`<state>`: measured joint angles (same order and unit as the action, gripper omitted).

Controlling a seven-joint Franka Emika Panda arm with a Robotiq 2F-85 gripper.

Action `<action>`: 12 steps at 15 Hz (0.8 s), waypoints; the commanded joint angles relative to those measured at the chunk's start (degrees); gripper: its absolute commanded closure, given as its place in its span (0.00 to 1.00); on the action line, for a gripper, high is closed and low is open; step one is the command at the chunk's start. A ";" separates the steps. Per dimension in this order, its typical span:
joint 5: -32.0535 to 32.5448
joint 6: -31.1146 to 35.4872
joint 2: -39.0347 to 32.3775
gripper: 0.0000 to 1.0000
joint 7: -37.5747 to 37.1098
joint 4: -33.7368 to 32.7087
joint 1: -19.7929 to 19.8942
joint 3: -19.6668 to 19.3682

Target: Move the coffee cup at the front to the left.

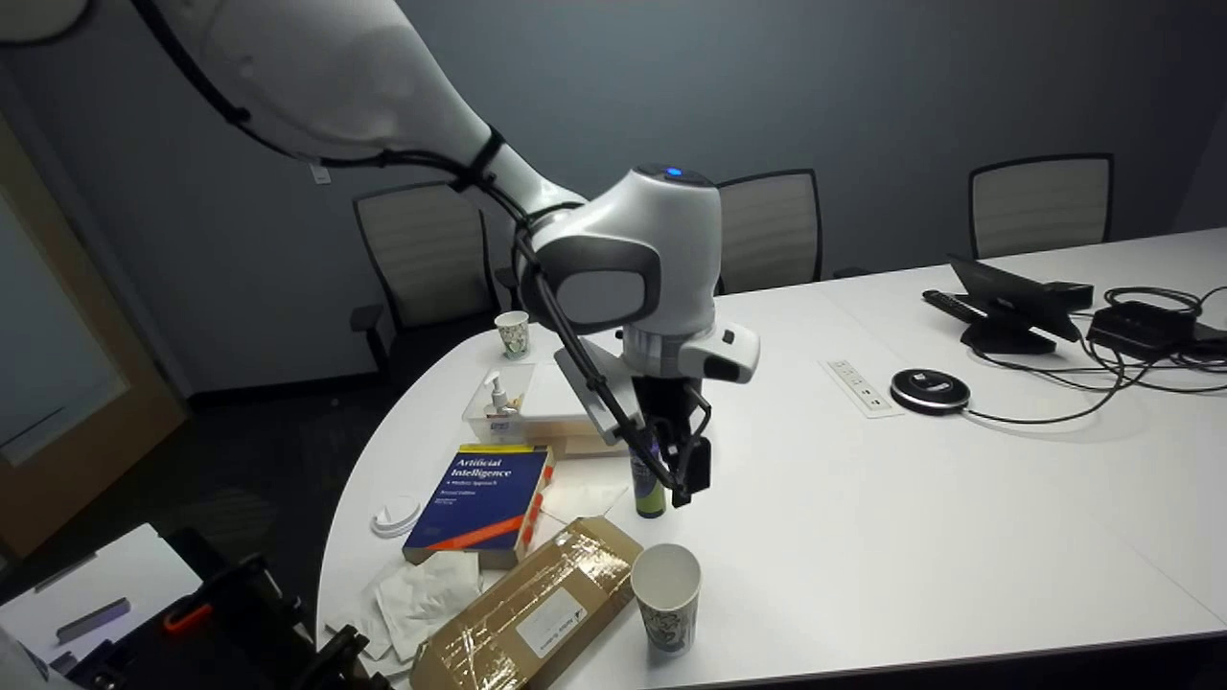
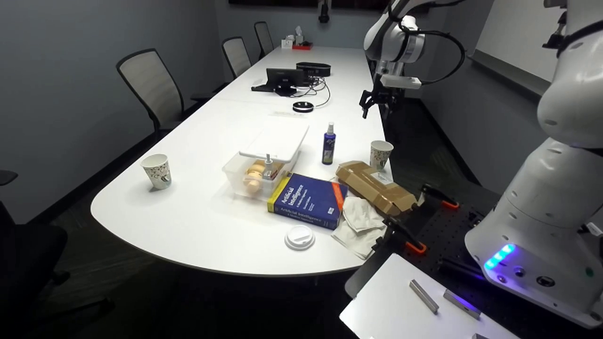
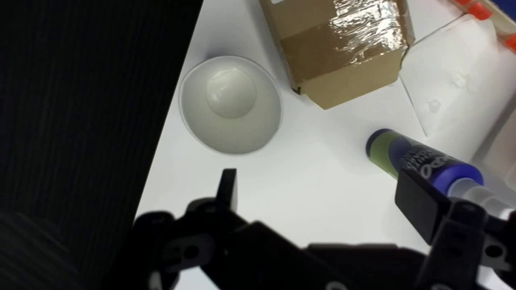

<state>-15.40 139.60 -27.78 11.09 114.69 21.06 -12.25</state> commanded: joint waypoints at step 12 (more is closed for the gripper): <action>-0.41 -3.98 -14.36 0.00 -0.94 -12.20 6.34 5.14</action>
<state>-15.43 138.39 -40.23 10.91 105.08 27.29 -7.85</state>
